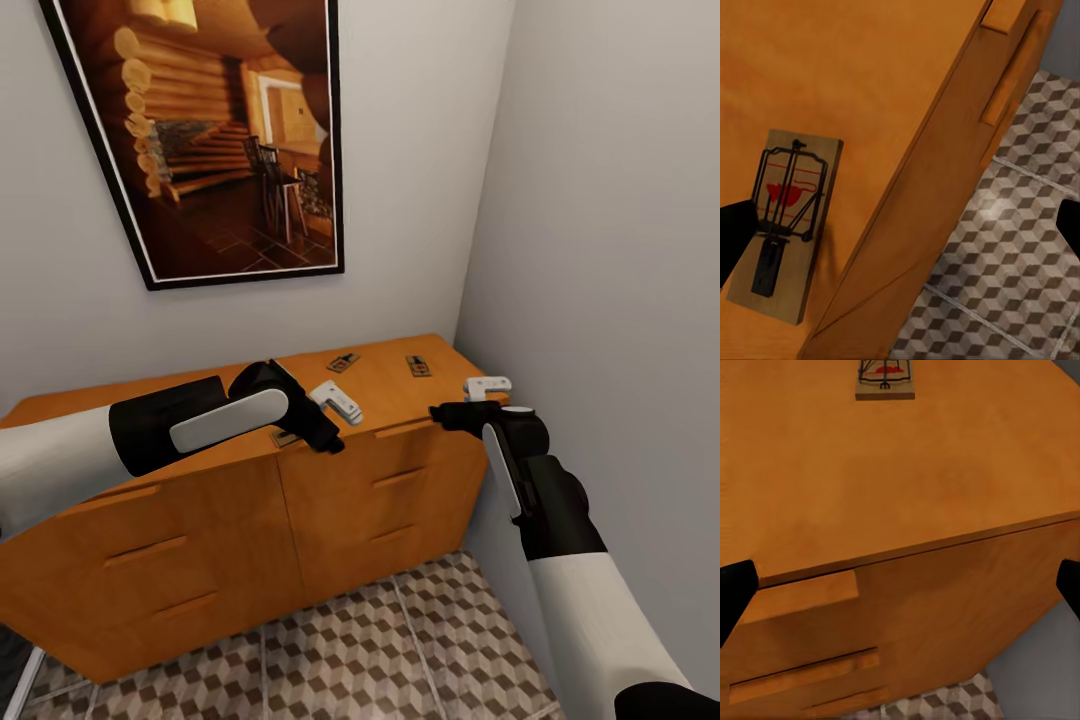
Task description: Take the four mousetraps from the cabinet in the bathroom and place them on the bathroom floor. Make sure all four end up on the same floor surface, and ensure that at least two of them are either under or directly next to the same bathroom sink.
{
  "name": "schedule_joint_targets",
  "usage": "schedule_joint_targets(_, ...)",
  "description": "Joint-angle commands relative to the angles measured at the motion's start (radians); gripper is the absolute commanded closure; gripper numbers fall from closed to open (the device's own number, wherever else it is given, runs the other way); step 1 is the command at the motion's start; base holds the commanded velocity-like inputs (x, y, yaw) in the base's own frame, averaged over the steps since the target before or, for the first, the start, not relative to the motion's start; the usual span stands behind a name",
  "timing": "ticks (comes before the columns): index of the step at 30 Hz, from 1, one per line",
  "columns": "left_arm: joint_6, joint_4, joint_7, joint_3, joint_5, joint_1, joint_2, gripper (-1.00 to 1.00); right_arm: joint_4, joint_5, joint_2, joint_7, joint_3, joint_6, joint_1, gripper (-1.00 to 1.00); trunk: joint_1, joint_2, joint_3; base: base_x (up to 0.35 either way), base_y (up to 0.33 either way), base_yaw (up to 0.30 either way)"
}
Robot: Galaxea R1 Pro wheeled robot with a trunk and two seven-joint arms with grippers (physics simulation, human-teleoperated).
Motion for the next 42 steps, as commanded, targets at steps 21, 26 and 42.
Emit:
schedule_joint_targets(21,-0.002,0.01,0.01,-0.005,0.009,0.003,0.013,-1.0,-0.002,0.0,0.0,0.001,0.0,0.005,0.001,-1.0,0.0,-0.001,-0.001,-0.077,0.097,0.0)
schedule_joint_targets(26,-0.002,0.007,0.01,-0.004,0.009,0.003,0.021,-1.0,-0.001,0.0,0.0,0.001,0.0,0.005,0.001,-1.0,0.0,-0.001,-0.001,-0.002,0.003,0.0)
schedule_joint_targets(42,-0.002,0.001,0.01,0.001,0.009,-0.005,0.017,-1.0,-0.001,0.0,0.0,0.001,0.0,0.005,0.001,-1.0,0.0,-0.001,-0.001,0.001,0.001,0.0)
